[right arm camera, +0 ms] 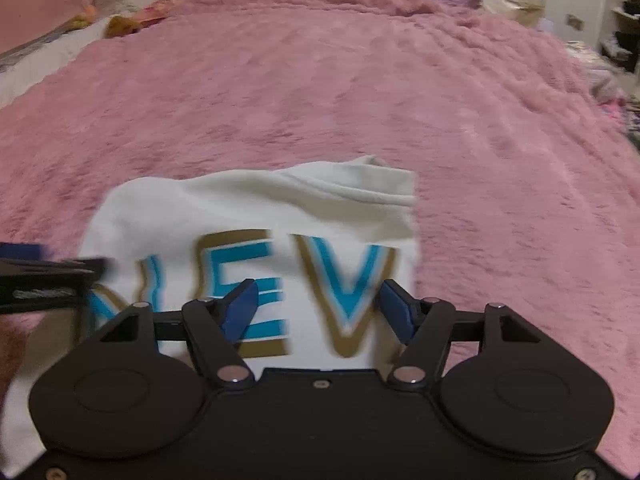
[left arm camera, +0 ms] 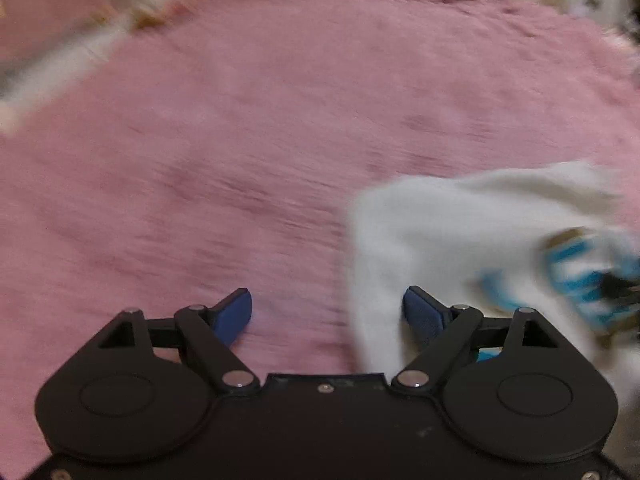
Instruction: Fold small clothes
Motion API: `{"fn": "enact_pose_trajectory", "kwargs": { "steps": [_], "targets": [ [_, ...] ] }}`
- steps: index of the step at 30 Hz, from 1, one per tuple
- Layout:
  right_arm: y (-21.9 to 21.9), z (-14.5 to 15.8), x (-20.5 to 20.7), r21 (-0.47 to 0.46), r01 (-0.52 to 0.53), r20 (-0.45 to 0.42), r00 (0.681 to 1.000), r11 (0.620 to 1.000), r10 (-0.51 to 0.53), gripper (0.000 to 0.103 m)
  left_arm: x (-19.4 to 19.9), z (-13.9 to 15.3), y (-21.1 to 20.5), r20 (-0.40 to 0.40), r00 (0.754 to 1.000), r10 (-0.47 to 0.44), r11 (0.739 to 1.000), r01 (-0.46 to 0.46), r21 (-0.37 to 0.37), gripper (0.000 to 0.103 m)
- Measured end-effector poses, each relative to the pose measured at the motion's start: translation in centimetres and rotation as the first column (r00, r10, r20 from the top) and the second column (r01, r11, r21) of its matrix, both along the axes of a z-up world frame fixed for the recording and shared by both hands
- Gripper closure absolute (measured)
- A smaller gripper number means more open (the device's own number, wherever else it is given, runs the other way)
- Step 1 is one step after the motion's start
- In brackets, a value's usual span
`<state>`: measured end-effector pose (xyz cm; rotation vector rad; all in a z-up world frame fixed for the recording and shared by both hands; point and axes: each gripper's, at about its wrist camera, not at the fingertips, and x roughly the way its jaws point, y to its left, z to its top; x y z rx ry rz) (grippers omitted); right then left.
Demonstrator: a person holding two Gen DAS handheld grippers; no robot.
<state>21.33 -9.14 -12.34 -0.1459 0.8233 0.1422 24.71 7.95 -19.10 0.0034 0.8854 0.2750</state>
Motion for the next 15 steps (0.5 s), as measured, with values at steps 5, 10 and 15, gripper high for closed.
{"fn": "enact_pose_trajectory", "kwargs": {
  "steps": [5, 10, 15],
  "targets": [
    [-3.7, 0.1, 0.3, 0.085, 0.090, -0.056, 0.995, 0.992, -0.085, 0.040, -1.7, -1.1, 3.1, -0.067, 0.995, 0.069, 0.997, -0.071, -0.031, 0.017],
    [-3.0, 2.3, -0.2, 0.012, 0.103, 0.013, 0.995, 0.995, -0.103, 0.040, -2.2, 1.1, 3.0, -0.040, 0.996, 0.083, 0.996, -0.084, -0.036, 0.020],
    [-2.8, 3.1, 0.3, 0.054, 0.078, 0.017, 0.997, 0.995, -0.079, 0.040, 0.2, 3.1, 1.3, 0.027, 0.999, 0.026, 0.997, -0.024, -0.076, 0.020]
  ]
}}
